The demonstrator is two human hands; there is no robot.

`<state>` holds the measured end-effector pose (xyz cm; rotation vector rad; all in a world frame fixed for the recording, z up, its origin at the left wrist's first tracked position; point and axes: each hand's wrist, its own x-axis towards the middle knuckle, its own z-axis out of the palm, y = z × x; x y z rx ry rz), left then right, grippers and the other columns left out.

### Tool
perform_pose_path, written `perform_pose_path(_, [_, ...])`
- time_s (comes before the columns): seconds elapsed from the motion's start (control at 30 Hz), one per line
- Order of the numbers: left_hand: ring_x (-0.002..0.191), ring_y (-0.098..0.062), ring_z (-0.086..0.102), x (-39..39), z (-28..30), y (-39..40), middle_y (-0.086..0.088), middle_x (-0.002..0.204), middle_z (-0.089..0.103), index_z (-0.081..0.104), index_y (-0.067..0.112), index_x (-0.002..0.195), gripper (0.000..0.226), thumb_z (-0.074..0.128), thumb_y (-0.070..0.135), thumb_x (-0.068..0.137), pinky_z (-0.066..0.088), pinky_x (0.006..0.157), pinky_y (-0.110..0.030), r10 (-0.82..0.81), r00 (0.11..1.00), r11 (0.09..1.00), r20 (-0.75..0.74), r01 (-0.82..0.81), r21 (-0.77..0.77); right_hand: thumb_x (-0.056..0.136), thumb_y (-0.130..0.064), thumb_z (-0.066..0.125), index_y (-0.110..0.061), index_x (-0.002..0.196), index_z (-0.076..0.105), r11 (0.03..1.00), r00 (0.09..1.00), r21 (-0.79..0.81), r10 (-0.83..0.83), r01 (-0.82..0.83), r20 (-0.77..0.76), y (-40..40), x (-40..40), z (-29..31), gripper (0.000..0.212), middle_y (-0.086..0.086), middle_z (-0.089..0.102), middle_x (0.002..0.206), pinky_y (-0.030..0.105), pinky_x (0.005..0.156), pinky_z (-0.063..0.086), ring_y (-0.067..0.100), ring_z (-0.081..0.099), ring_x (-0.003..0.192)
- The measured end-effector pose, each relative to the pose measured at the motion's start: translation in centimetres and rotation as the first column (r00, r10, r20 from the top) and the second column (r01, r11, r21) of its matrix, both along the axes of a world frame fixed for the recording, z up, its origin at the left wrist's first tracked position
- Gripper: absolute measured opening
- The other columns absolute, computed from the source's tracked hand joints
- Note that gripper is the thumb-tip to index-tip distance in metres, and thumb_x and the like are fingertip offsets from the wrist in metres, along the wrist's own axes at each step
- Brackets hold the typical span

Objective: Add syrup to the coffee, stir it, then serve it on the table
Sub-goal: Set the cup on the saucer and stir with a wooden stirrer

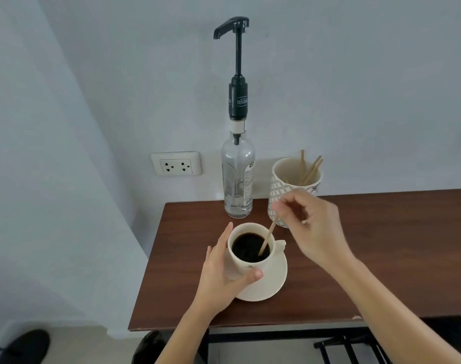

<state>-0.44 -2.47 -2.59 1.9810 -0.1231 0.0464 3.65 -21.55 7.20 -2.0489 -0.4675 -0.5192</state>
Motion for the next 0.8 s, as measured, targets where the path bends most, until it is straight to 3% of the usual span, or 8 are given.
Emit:
perform_pose_path(0.17, [0.135, 0.023, 0.029, -0.1, 0.5, -0.2, 0.029, 0.152, 0.043, 0.018, 0.087, 0.123, 0.084, 0.073, 0.074, 0.061, 0.006, 0.128, -0.054, 0.018, 0.999, 1.0, 0.029, -0.019, 0.012, 0.091, -0.023, 0.067, -0.019, 0.076, 0.072, 0.983, 0.963, -0.127, 0.1, -0.135, -0.249, -0.2, -0.2, -1.8, 0.016, -0.03, 0.065, 0.068, 0.015, 0.056, 0.042, 0.003, 0.056, 0.057])
perform_pose_path(0.2, [0.137, 0.02, 0.03, -0.1, 0.4, -0.2, 0.027, 0.153, 0.043, 0.018, 0.086, 0.123, 0.084, 0.074, 0.074, 0.061, 0.007, 0.128, -0.054, 0.022, 0.999, 1.0, 0.034, -0.022, 0.013, 0.092, -0.023, 0.066, -0.018, 0.077, 0.073, 0.982, 0.957, -0.115, 0.116, -0.152, -0.267, -0.1, -0.3, -2.0, 0.017, -0.027, 0.067, 0.068, 0.019, 0.058, 0.046, 0.006, 0.058, 0.058])
perform_pose_path(0.27, [0.141, 0.013, 0.033, -0.1, 0.3, -0.1, 0.027, 0.153, 0.044, 0.018, 0.085, 0.125, 0.085, 0.074, 0.073, 0.062, 0.008, 0.127, -0.054, 0.025, 0.999, 1.0, 0.042, -0.026, 0.012, 0.092, -0.022, 0.065, -0.011, 0.077, 0.073, 0.985, 0.948, -0.02, 0.161, -0.173, -0.276, 0.3, -0.1, -2.2, 0.02, -0.009, 0.069, 0.07, 0.03, 0.063, 0.052, 0.014, 0.062, 0.058])
perform_pose_path(0.33, [0.143, 0.006, 0.035, -0.1, 0.1, -0.1, 0.026, 0.152, 0.045, 0.018, 0.084, 0.127, 0.087, 0.075, 0.073, 0.063, 0.01, 0.127, -0.055, 0.028, 0.998, 1.0, 0.052, -0.028, 0.013, 0.093, -0.021, 0.065, -0.007, 0.075, 0.072, 0.987, 0.955, 0.021, 0.158, -0.158, -0.251, 1.0, 0.3, -2.6, 0.024, -0.002, 0.068, 0.068, 0.03, 0.062, 0.051, 0.013, 0.062, 0.056])
perform_pose_path(0.47, [0.144, 0.005, 0.035, 0.0, 0.1, 0.0, 0.027, 0.153, 0.043, 0.02, 0.082, 0.128, 0.086, 0.076, 0.071, 0.063, 0.011, 0.127, -0.055, 0.03, 0.998, 1.0, 0.052, -0.03, 0.007, 0.091, -0.023, 0.067, -0.01, 0.079, 0.075, 0.998, 0.986, -0.036, 0.047, -0.054, -0.161, 0.5, 1.5, -3.4, 0.02, -0.015, 0.07, 0.076, 0.024, 0.062, 0.051, 0.012, 0.065, 0.066])
perform_pose_path(0.57, [0.14, 0.017, 0.032, 0.0, -0.1, 0.0, 0.042, 0.144, 0.045, 0.021, 0.077, 0.133, 0.089, 0.077, 0.069, 0.064, 0.008, 0.128, -0.053, 0.029, 0.999, 1.0, 0.032, -0.029, 0.001, 0.092, -0.029, 0.064, -0.017, 0.074, 0.071, 0.996, 0.991, -0.078, 0.022, -0.032, -0.136, -1.0, 1.0, -3.5, 0.023, -0.008, 0.067, 0.061, 0.017, 0.057, 0.047, 0.008, 0.064, 0.062])
perform_pose_path(0.7, [0.139, 0.017, 0.034, 0.2, -0.4, 0.1, 0.046, 0.138, 0.046, 0.023, 0.067, 0.139, 0.093, 0.076, 0.072, 0.063, 0.008, 0.128, -0.054, 0.036, 0.999, 0.999, 0.013, -0.036, -0.006, 0.093, -0.022, 0.064, -0.014, 0.076, 0.072, 0.992, 0.971, -0.039, 0.111, -0.122, -0.21, -0.3, -0.5, -3.5, 0.021, -0.004, 0.07, 0.067, 0.026, 0.06, 0.052, 0.013, 0.067, 0.063])
perform_pose_path(0.8, [0.14, 0.01, 0.038, 0.2, -0.5, 0.1, 0.038, 0.141, 0.051, 0.022, 0.071, 0.138, 0.092, 0.073, 0.079, 0.062, 0.01, 0.127, -0.056, 0.032, 0.999, 0.999, 0.035, -0.032, -0.005, 0.092, -0.019, 0.066, -0.017, 0.073, 0.072, 0.982, 0.966, -0.019, 0.18, -0.186, -0.185, 1.3, -0.3, -3.4, 0.02, -0.009, 0.071, 0.073, 0.019, 0.062, 0.049, 0.01, 0.066, 0.07])
